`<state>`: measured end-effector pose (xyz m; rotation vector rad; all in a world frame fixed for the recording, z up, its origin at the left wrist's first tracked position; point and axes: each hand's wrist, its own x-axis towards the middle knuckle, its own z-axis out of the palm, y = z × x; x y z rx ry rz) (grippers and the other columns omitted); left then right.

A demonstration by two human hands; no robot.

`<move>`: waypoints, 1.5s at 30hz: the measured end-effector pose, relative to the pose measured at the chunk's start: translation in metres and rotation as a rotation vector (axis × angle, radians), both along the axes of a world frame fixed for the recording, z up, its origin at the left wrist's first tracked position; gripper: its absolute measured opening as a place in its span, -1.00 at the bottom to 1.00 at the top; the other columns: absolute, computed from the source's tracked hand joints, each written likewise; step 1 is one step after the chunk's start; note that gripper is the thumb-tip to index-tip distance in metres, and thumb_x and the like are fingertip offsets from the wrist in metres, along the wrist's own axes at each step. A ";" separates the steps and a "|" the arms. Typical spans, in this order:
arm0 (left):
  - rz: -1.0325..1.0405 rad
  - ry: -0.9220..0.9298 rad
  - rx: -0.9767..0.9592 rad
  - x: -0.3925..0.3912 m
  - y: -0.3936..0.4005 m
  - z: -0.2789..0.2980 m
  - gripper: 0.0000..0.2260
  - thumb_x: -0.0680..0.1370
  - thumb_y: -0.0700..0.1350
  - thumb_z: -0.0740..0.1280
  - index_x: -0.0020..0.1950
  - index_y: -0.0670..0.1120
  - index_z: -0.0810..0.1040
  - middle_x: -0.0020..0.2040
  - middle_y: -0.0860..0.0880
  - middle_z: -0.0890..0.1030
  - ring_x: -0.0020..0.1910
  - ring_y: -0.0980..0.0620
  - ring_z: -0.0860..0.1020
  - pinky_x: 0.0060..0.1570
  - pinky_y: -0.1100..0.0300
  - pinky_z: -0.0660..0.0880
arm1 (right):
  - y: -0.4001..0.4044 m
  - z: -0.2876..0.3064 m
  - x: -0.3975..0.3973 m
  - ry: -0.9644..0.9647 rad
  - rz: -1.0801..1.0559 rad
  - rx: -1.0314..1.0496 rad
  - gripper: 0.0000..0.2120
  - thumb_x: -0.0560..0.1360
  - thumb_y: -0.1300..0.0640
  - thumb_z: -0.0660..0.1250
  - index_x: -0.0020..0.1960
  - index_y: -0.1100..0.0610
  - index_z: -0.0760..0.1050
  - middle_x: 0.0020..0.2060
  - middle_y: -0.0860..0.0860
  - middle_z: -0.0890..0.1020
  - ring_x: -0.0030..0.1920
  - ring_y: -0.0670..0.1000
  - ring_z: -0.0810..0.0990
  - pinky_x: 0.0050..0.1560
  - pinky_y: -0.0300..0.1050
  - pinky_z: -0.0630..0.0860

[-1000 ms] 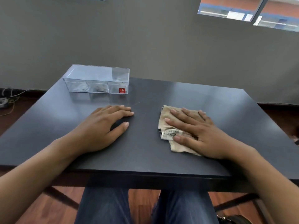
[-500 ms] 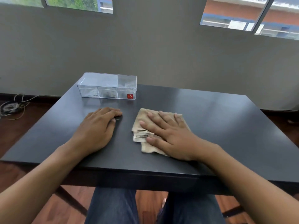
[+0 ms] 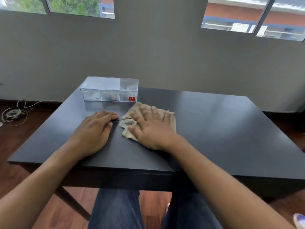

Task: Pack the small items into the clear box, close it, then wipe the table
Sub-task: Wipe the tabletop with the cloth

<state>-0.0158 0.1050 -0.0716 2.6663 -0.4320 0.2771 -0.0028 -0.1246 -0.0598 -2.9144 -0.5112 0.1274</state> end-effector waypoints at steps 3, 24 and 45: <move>-0.011 0.004 0.000 -0.001 0.000 0.001 -0.58 0.61 0.01 0.10 0.38 0.00 0.57 0.37 0.04 0.58 0.38 -0.05 0.51 0.41 -0.08 0.41 | -0.001 -0.002 -0.050 -0.059 0.136 0.019 -0.43 0.64 -0.32 -0.08 0.62 -0.29 -0.06 0.67 -0.14 -0.14 0.65 0.07 -0.25 0.51 0.38 -0.35; -0.199 0.014 0.041 -0.004 -0.007 0.001 -0.60 0.66 0.11 0.07 0.45 0.19 0.49 0.41 0.34 0.45 0.42 0.22 0.41 0.42 0.10 0.32 | -0.032 -0.002 -0.043 -0.005 -0.075 0.034 -0.41 0.63 -0.31 -0.09 0.63 -0.26 -0.08 0.66 -0.12 -0.19 0.64 0.13 -0.31 0.49 0.42 -0.38; -0.401 0.001 0.183 -0.007 -0.062 0.002 -0.53 0.69 0.22 -0.01 0.62 0.25 0.20 0.60 0.35 0.17 0.61 0.32 0.01 0.58 0.18 -0.01 | -0.189 0.008 -0.032 0.058 -0.518 -0.012 -0.43 0.62 -0.34 -0.15 0.61 -0.34 -0.13 0.65 -0.19 -0.20 0.65 0.04 -0.29 0.48 0.41 -0.39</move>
